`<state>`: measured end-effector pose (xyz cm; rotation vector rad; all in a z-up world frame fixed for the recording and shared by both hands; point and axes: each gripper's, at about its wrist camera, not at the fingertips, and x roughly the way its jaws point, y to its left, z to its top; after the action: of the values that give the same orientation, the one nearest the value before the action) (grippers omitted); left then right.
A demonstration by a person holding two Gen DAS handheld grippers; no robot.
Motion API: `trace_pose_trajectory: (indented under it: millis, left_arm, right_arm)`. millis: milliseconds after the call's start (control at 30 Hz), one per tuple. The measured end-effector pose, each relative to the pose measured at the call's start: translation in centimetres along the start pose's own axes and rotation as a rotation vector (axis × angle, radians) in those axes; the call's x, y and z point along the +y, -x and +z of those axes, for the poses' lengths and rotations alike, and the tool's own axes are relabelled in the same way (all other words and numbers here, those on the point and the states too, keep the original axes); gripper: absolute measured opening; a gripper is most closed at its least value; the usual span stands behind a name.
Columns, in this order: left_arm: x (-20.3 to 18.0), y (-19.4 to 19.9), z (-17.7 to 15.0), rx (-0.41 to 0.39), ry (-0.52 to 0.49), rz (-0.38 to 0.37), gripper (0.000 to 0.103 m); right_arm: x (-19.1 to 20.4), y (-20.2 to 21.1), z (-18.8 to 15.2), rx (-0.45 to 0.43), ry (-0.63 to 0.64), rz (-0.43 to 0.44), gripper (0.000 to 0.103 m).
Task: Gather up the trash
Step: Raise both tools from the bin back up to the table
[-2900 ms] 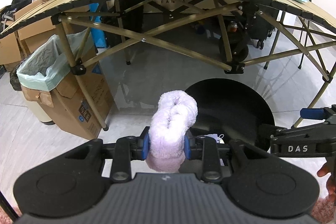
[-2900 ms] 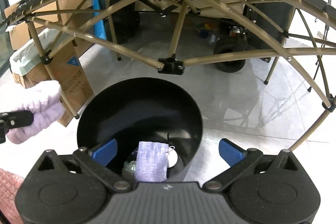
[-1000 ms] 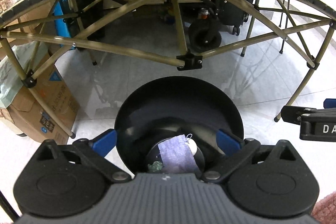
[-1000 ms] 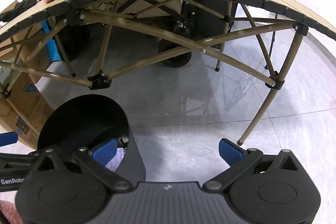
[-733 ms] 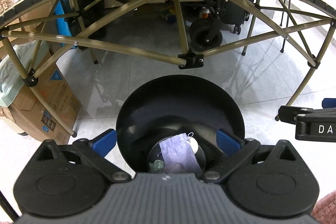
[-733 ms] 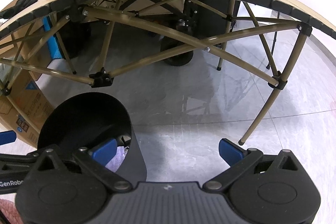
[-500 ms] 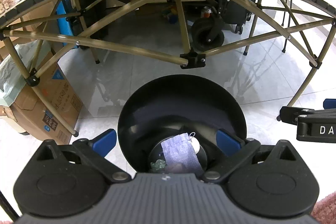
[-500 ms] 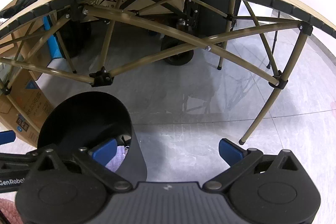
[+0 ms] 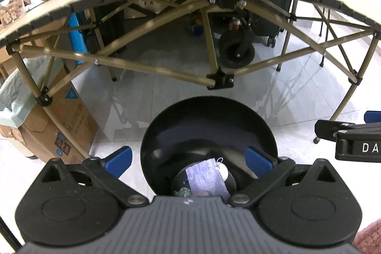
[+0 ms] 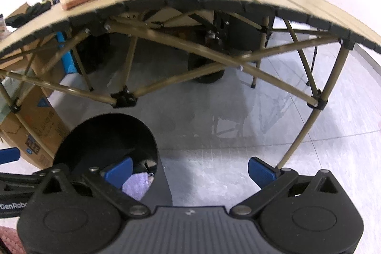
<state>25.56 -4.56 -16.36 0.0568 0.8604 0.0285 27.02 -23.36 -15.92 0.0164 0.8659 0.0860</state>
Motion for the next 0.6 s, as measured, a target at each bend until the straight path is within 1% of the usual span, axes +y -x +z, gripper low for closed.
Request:
trace_pose_trajectory:
  millis: [333,467,600]
  left_arm:
    - [0.5,2.3,0.6,-0.056,-0.011,0.01,0.103]
    - [0.6,3.1,0.8,-0.073,-0.015,0.003,0.103]
    - [0.8,4.2,1.2,-0.115,-0.018,0.006,0.103]
  right_arm:
    - [0.2,3.1,1.1,-0.113,0.017,0.048,0.103]
    - [0.1,4.1,1.4,-0.145,0.011,0.066,0.103]
    - [0.2,5.4,1.7,-0.186,0.009,0.088,0.103]
